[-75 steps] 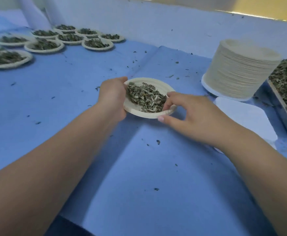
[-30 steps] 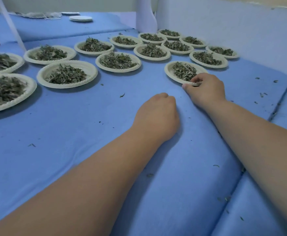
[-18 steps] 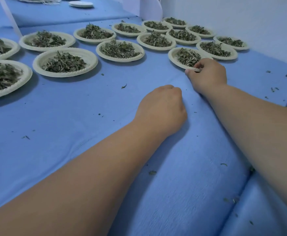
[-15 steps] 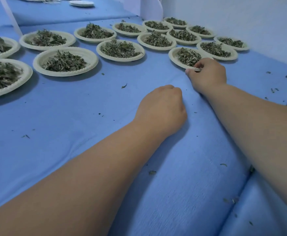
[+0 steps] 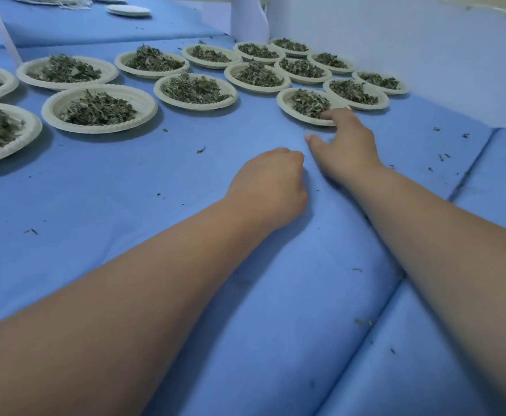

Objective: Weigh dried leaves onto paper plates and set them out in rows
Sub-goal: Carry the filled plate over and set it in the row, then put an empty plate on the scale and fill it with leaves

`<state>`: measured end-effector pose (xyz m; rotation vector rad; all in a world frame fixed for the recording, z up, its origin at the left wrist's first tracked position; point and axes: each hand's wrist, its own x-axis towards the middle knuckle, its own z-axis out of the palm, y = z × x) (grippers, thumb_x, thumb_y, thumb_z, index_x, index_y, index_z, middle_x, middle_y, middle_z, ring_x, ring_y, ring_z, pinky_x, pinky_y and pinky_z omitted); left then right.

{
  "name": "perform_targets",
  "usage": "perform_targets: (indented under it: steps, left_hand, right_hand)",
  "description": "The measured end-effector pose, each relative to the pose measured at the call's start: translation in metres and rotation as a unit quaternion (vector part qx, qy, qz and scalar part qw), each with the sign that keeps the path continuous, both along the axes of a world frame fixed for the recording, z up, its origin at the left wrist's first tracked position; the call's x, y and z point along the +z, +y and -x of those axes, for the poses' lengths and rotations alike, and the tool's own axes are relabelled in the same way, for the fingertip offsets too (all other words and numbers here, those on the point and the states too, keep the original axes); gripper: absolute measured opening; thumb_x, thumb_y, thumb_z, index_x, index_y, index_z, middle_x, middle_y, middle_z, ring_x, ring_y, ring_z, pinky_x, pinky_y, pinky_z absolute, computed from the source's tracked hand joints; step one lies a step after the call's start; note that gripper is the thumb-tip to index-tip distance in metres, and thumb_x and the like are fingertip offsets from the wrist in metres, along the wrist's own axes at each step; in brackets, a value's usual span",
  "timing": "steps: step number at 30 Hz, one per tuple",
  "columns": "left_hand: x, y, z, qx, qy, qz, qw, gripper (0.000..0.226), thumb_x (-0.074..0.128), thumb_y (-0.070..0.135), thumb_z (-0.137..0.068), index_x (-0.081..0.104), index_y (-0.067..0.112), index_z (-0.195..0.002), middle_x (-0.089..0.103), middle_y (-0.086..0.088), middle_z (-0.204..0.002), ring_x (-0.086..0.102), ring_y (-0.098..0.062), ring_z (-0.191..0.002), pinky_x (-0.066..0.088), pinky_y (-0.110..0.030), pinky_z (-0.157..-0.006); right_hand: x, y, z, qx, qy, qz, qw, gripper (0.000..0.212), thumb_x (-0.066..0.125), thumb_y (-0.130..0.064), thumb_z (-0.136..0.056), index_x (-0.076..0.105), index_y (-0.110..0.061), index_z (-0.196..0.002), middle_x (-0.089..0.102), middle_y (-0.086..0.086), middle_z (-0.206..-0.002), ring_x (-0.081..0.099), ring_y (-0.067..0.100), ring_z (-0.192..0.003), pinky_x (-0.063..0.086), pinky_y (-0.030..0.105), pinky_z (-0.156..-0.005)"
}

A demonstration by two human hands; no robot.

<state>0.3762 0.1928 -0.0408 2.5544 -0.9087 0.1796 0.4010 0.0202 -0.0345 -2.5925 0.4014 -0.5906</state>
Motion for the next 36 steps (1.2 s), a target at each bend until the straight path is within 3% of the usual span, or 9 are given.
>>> perform_targets:
  steps: [5,8,10,13,16,20,23,31,36]
  left_hand:
    - [0.011,-0.019,0.03,-0.063,0.025,0.029,0.997,0.037,0.05,0.009,-0.084,0.063,0.013,-0.119,0.067,-0.009,-0.106,0.061,-0.031,-0.098,0.047,-0.04,-0.075]
    - [0.02,-0.032,0.061,-0.089,0.034,0.079,0.992,0.042,0.053,0.011,-0.088,0.065,0.016,-0.127,0.07,-0.009,-0.116,0.063,-0.03,-0.106,0.051,-0.041,-0.085]
    - [0.027,-0.043,0.085,-0.102,0.036,0.104,0.989,0.043,0.053,0.011,-0.089,0.064,0.015,-0.13,0.069,-0.008,-0.123,0.062,-0.029,-0.112,0.051,-0.041,-0.091]
    - [0.036,-0.068,0.122,-0.15,0.018,0.105,0.983,0.028,0.051,0.007,-0.086,0.063,0.01,-0.111,0.067,-0.01,-0.108,0.061,-0.033,-0.103,0.048,-0.042,-0.08]
    - [0.045,-0.096,0.161,-0.184,0.011,0.118,0.976,0.023,0.051,0.008,-0.086,0.061,0.008,-0.107,0.068,-0.007,-0.103,0.062,-0.032,-0.097,0.048,-0.043,-0.078]
    - [0.063,-0.131,0.214,-0.247,-0.017,0.139,0.959,0.018,0.054,0.012,-0.089,0.059,0.009,-0.106,0.064,-0.003,-0.098,0.062,-0.03,-0.093,0.047,-0.041,-0.075]
    - [0.073,-0.153,0.255,-0.309,-0.031,0.16,0.937,0.008,0.054,0.009,-0.089,0.055,0.013,-0.096,0.059,-0.002,-0.089,0.061,-0.03,-0.086,0.045,-0.04,-0.07]
    - [0.075,-0.213,0.36,-0.422,-0.026,0.222,0.879,0.037,0.054,0.003,-0.09,0.071,0.011,-0.122,0.072,-0.007,-0.12,0.066,-0.027,-0.11,0.051,-0.044,-0.093]
    - [0.069,-0.251,0.385,-0.418,-0.079,0.248,0.87,0.027,0.054,0.01,-0.095,0.074,0.009,-0.114,0.074,-0.006,-0.112,0.066,-0.025,-0.104,0.049,-0.038,-0.089]
  right_hand:
    - [0.013,0.002,0.072,0.02,0.001,0.041,0.999,0.045,0.053,-0.033,-0.101,0.051,-0.023,-0.145,0.053,0.001,-0.149,0.046,0.023,-0.137,0.031,0.028,-0.108]
    - [0.024,-0.003,0.121,0.0,-0.008,0.03,1.0,0.042,0.046,-0.029,-0.104,0.052,-0.023,-0.144,0.057,-0.003,-0.144,0.053,0.018,-0.128,0.032,0.021,-0.099]
    - [0.031,-0.009,0.156,-0.017,-0.023,0.002,1.0,0.039,0.044,-0.029,-0.104,0.055,-0.026,-0.141,0.065,-0.007,-0.127,0.058,0.002,-0.099,0.033,0.005,-0.077]
    - [0.038,-0.019,0.208,-0.042,-0.063,-0.042,0.996,0.035,0.043,-0.023,-0.103,0.061,-0.029,-0.133,0.058,-0.024,-0.091,0.05,-0.02,-0.079,0.029,-0.006,-0.071]
    - [0.048,-0.028,0.258,-0.071,-0.096,-0.068,0.991,0.036,0.044,-0.015,-0.101,0.065,-0.029,-0.127,0.056,-0.024,-0.078,0.052,-0.017,-0.074,0.032,-0.003,-0.071]
    - [0.063,-0.042,0.325,-0.105,-0.127,-0.075,0.983,0.042,0.044,-0.01,-0.098,0.066,-0.03,-0.128,0.065,-0.018,-0.106,0.055,-0.012,-0.086,0.032,-0.005,-0.077]
    - [0.067,-0.057,0.381,-0.123,-0.157,-0.079,0.977,0.043,0.047,-0.01,-0.097,0.064,-0.033,-0.129,0.066,-0.021,-0.101,0.056,-0.018,-0.088,0.035,-0.003,-0.076]
    - [0.05,-0.108,0.527,-0.171,-0.208,-0.087,0.959,0.065,0.04,0.015,-0.09,0.059,-0.03,-0.133,0.064,-0.019,-0.126,0.056,-0.003,-0.124,0.042,0.027,-0.109]
    - [0.026,-0.141,0.595,-0.272,-0.188,-0.071,0.941,0.06,0.044,0.007,-0.095,0.059,-0.036,-0.134,0.064,-0.024,-0.116,0.064,0.0,-0.106,0.05,0.027,-0.1]
